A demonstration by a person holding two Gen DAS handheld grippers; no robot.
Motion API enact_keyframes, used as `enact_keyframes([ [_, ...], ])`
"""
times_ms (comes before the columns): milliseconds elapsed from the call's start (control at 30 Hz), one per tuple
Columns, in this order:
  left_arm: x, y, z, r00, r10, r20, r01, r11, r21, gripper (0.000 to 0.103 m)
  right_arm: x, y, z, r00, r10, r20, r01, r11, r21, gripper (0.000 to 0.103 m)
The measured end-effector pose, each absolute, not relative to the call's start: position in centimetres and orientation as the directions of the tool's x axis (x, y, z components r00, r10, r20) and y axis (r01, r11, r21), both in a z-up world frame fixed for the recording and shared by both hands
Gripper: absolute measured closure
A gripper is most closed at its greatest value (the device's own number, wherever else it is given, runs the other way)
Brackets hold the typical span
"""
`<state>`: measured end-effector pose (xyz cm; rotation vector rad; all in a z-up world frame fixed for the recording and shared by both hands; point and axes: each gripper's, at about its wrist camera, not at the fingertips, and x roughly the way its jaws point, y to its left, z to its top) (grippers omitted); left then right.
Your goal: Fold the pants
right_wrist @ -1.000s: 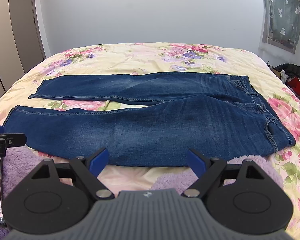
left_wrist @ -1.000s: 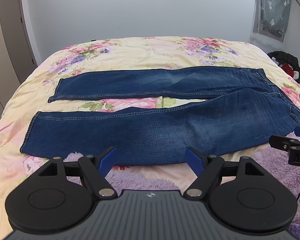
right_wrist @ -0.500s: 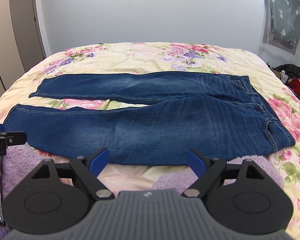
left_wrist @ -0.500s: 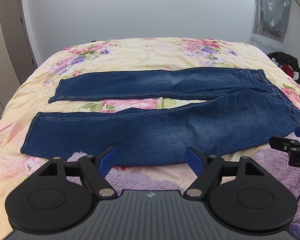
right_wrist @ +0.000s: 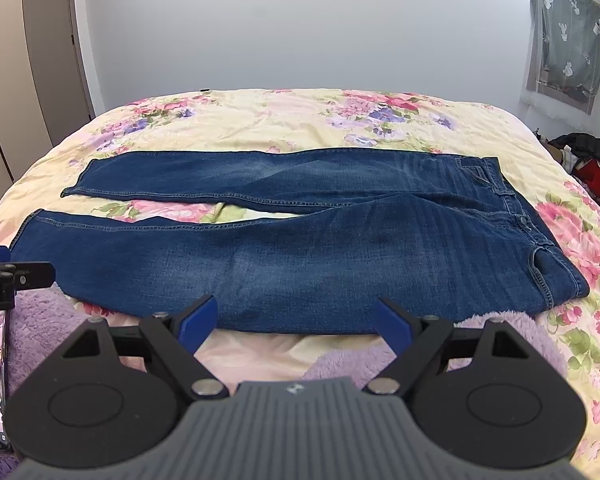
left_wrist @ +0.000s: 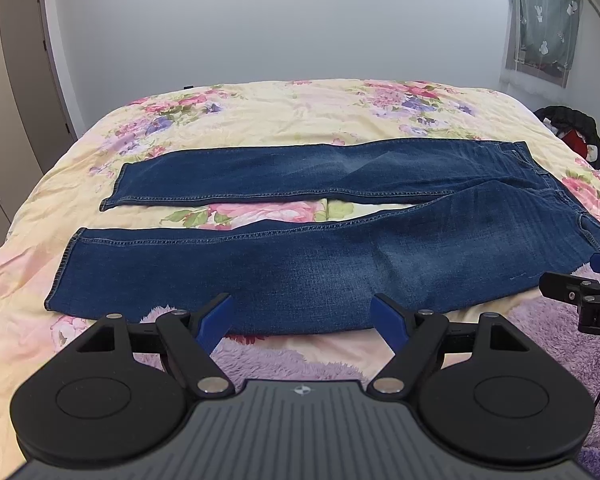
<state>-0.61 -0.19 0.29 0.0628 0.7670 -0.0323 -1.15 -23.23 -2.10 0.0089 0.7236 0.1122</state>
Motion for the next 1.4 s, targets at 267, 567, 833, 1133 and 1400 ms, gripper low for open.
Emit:
enact_keyframes([
  [267, -0.7, -0.2, 0.3, 0.721, -0.012, -0.693, 0.057, 0.998, 0.042, 0.012, -1.2, -23.1, -1.9, 0.742, 0.102, -0.663, -0.100, 0.994, 0.041, 0.021],
  [567, -0.7, -0.1, 0.2, 0.720, -0.012, -0.694, 0.057, 0.997, 0.042, 0.012, -1.3, -22.8, -2.0, 0.742, 0.104, -0.662, -0.107, 0.994, 0.036, 0.021],
  [833, -0.7, 0.0, 0.1, 0.718, -0.014, -0.696, 0.057, 0.998, 0.038, 0.012, -1.2, -22.9, -2.0, 0.742, 0.107, -0.661, -0.107, 0.993, 0.040, 0.021],
  [1133, -0.3, 0.5, -0.2, 0.725, -0.014, -0.689, 0.068, 0.996, 0.051, 0.012, -1.0, -23.2, -2.4, 0.739, 0.106, -0.665, -0.103, 0.994, 0.044, 0.021],
  [1400, 2.6, 5.9, 1.3, 0.741, 0.061, -0.669, 0.046, 0.989, 0.142, 0.012, 1.5, -27.4, -1.4, 0.775, 0.126, -0.619, -0.135, 0.990, 0.033, 0.021],
])
